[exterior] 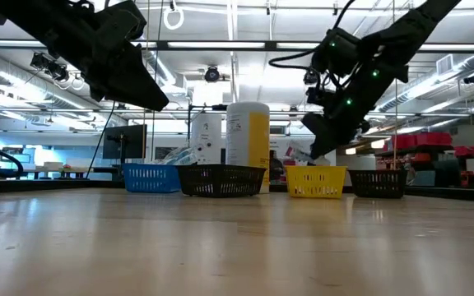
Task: Pick & Place Travel size toiletries
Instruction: Put the toothpaste into the yellow bin, then return to Home Position
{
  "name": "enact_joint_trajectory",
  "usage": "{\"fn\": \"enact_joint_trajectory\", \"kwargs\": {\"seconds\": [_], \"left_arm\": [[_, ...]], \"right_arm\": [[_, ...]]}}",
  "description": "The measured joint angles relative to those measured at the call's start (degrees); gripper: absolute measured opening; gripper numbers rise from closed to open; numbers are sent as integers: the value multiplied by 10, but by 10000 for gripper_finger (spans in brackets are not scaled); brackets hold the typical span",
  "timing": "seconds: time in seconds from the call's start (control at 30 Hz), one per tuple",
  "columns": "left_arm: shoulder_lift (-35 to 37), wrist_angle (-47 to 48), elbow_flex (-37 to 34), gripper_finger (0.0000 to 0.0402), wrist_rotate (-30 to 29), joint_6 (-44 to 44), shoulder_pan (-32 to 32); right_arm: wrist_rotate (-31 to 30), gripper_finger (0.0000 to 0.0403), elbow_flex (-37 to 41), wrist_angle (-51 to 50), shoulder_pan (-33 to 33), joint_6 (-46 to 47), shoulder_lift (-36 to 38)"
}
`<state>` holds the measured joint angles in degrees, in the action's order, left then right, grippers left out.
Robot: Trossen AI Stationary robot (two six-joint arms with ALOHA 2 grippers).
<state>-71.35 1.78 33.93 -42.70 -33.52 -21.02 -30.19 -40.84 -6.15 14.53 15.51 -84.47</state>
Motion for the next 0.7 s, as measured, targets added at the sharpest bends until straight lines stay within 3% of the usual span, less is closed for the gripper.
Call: {"fn": "enact_joint_trajectory", "kwargs": {"seconds": [0.23, 0.53, 0.7], "left_arm": [[0, 0, 0, 135, -10, 4, 0], [2, 2, 2, 135, -76, 28, 0], [39, 3, 36, 135, -90, 112, 0]], "right_arm": [[38, 108, 11, 5, 25, -16, 0], [39, 131, 11, 67, 37, -15, 8], [147, 131, -9, 77, 20, -64, 44]]}}
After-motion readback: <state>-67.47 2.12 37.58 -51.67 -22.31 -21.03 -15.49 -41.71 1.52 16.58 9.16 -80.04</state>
